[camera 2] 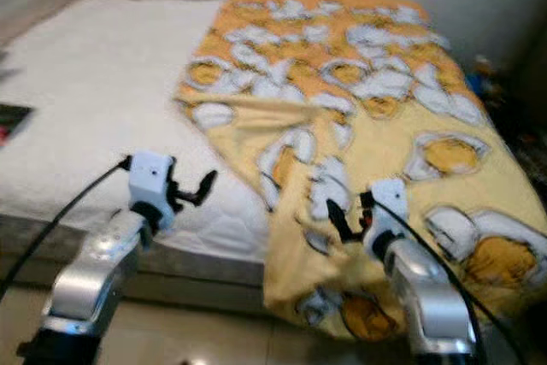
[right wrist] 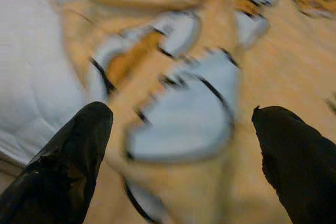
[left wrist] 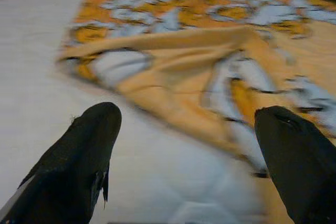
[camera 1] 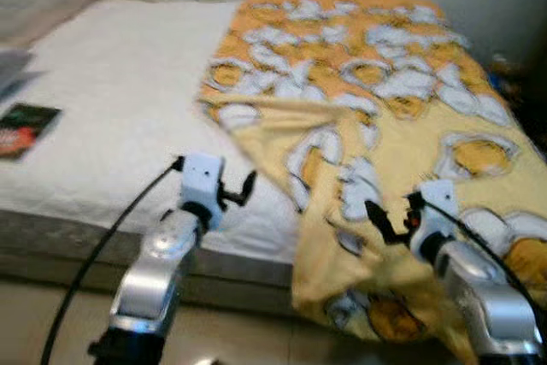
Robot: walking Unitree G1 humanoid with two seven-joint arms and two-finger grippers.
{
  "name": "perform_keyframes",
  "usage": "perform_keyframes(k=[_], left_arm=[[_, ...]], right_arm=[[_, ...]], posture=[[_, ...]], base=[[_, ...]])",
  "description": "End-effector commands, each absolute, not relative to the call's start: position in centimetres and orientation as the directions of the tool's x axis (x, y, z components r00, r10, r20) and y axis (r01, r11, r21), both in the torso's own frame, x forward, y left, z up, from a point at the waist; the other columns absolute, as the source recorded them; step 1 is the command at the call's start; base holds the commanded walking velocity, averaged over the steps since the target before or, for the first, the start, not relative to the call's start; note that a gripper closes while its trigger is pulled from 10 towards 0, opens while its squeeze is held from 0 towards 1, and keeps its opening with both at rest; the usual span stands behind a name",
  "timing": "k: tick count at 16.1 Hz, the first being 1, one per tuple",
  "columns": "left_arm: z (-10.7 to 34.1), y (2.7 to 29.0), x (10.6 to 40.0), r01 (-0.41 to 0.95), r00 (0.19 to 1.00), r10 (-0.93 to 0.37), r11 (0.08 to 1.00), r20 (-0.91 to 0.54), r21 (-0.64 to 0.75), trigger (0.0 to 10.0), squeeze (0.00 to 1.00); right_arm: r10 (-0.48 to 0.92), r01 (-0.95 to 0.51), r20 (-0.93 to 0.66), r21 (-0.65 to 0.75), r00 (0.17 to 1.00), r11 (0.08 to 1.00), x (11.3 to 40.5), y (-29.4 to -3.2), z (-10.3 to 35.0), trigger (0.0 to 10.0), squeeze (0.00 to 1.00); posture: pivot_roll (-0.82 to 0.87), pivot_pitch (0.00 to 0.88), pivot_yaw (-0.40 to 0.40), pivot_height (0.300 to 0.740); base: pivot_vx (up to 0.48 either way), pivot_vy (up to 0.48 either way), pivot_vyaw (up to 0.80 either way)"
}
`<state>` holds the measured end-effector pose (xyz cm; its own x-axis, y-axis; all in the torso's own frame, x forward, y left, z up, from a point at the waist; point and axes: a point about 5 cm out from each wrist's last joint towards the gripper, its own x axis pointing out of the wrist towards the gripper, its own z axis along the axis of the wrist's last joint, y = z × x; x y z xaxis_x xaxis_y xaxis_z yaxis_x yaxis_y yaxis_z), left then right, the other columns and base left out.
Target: Clean up the room
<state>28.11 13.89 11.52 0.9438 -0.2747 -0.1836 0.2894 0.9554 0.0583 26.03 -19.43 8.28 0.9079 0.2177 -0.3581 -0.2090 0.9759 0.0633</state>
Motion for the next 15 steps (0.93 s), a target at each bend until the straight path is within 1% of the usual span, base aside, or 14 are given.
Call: perform_keyframes(k=[1, 3, 4, 6, 7, 10, 12, 14, 15], left_arm=[[11.7, 14.5, 28.1, 0.274, 0.95, -0.258, 0.959, -0.177, 0.072, 10.0, 0.44], [11.5, 14.3, 28.0, 0.29, 0.943, -0.27, 0.954, -0.196, 0.078, 10.0, 0.41], [11.5, 14.3, 28.0, 0.293, 0.941, -0.273, 0.953, -0.198, 0.081, 10.0, 0.41], [11.3, 14.1, 27.9, 0.322, 0.93, -0.299, 0.943, -0.216, 0.084, 10.0, 0.28], [11.3, 14.0, 27.9, 0.341, 0.922, -0.314, 0.936, -0.228, 0.089, 10.0, 0.0], [11.2, 14.2, 28.0, 0.349, 0.916, -0.318, 0.932, -0.244, 0.097, 10.0, 0.0], [11.4, 14.3, 28.2, 0.356, 0.916, -0.322, 0.928, -0.241, 0.111, 10.0, 0.0], [11.5, 14.4, 28.4, 0.354, 0.917, -0.321, 0.929, -0.238, 0.11, 10.0, 0.0], [11.5, 14.5, 28.5, 0.355, 0.917, -0.322, 0.928, -0.238, 0.113, 10.0, 0.0]], right_arm=[[0.22, -0.204, -0.36, 0.082, 0.907, 0.975, 26.1, -18.9, 8.2, 10.0, 0.0], [0.226, -0.213, -0.363, 0.075, 0.904, 0.974, 26.1, -19.0, 8.2, 10.0, 0.0], [0.225, -0.213, -0.366, 0.073, 0.903, 0.974, 26.1, -19.0, 8.1, 10.0, 0.0], [0.215, -0.212, -0.385, 0.051, 0.898, 0.976, 26.2, -19.2, 8.0, 10.0, 0.0], [0.217, -0.217, -0.39, 0.045, 0.895, 0.975, 26.5, -19.3, 8.0, 10.0, 0.0], [0.206, -0.208, -0.391, 0.037, 0.897, 0.977, 27.0, -19.5, 8.2, 10.0, 0.0], [0.206, -0.204, -0.375, 0.045, 0.904, 0.978, 27.0, -19.2, 8.4, 10.0, 0.0], [0.211, -0.203, -0.373, 0.062, 0.903, 0.977, 26.8, -19.0, 8.3, 10.0, 0.0], [0.208, -0.195, -0.375, 0.072, 0.904, 0.978, 26.7, -18.8, 8.2, 10.0, 0.0]], posture=[[-0.04, 0.0, 0.015, 0.74], [-0.04, 0.0, 0.018, 0.74], [-0.04, 0.0, 0.019, 0.74], [-0.04, 0.0, 0.022, 0.74], [-0.04, 0.0, 0.02, 0.74], [-0.03, 0.0, 0.024, 0.74], [-0.04, 0.0, 0.035, 0.74], [-0.04, 0.0, 0.041, 0.74], [-0.04, 0.0, 0.045, 0.74]], base=[[0.0, 0.0, 0.0], [0.0, 0.0, 0.0], [0.0, 0.0, 0.0], [0.0, 0.0, 0.0], [0.0, 0.0, 0.0], [0.0, 0.0, 0.0], [0.0, 0.0, 0.0], [0.0, 0.292, 0.0], [0.0, 0.48, -0.79]])
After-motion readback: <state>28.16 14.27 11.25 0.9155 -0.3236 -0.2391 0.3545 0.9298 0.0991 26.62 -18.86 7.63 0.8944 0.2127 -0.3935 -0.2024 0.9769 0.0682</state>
